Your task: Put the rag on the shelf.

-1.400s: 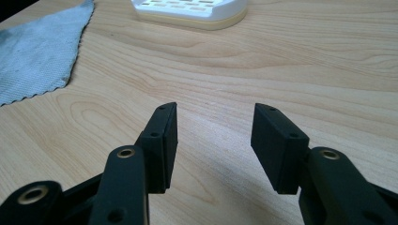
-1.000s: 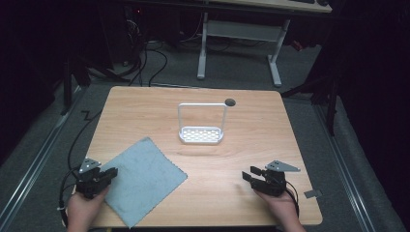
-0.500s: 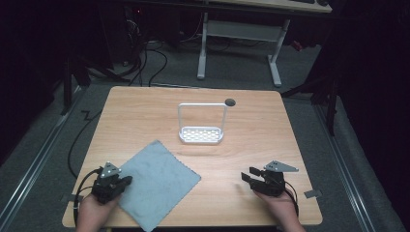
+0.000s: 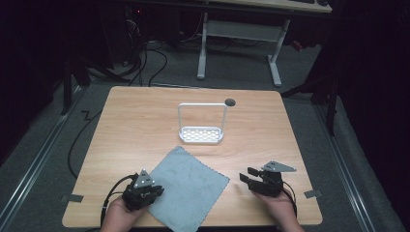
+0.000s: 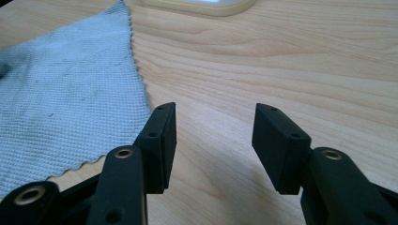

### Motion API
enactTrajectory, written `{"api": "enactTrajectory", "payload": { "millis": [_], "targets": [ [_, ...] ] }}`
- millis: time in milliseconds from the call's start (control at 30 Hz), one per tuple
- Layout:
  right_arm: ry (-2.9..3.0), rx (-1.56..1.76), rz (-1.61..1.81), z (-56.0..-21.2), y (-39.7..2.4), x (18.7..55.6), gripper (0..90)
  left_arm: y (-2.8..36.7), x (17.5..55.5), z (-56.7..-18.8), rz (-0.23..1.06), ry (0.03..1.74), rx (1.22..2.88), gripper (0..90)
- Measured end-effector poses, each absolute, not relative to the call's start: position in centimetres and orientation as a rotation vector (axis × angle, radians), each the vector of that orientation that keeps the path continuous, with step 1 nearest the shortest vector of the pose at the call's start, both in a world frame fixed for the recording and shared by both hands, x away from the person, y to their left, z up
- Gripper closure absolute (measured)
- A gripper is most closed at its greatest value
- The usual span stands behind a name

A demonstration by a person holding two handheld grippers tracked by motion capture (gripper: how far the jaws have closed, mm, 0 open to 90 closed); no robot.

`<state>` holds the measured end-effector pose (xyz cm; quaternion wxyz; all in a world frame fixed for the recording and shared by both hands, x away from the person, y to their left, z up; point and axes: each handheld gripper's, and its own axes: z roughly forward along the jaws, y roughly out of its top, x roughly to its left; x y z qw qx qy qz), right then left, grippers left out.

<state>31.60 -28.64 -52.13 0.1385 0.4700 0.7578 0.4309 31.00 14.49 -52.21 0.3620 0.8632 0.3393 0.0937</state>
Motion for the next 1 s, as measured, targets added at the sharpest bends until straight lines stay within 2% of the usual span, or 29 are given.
{"api": "enactTrajectory", "payload": {
  "millis": [133,167,300,333,400,467,600,1000],
  "targets": [
    [2.224,1.334,1.261,-52.0,-27.8,31.3,57.6,15.7,31.5,-52.0,0.275,0.929,2.175,76.3],
    [2.26,1.29,1.265,-51.9,-26.5,30.9,62.9,16.7,31.7,-52.1,0.294,0.974,2.147,76.4],
    [2.327,1.165,1.238,-51.8,-23.9,30.1,77.1,17.7,32.0,-52.5,0.305,1.012,2.162,79.7],
    [2.327,1.165,1.238,-51.8,-23.9,30.1,77.1,17.7,32.0,-52.5,0.305,1.012,2.162,80.6],
    [2.374,1.097,1.22,-51.9,-22.3,29.9,84.3,17.7,32.0,-52.5,0.308,1.01,2.162,81.8],
    [2.434,1.05,1.182,-52.3,-20.8,29.8,87.6,17.6,32.1,-52.5,0.311,1.003,2.168,83.2],
    [2.487,1.016,1.103,-52.9,-19.6,29.9,90.0,17.2,31.8,-52.5,0.292,0.971,2.187,84.7],
    [2.346,1.23,1.074,-52.9,-24.2,32.4,89.2,12.0,29.0,-52.4,0.095,0.719,2.264,84.4]
  ]
}}
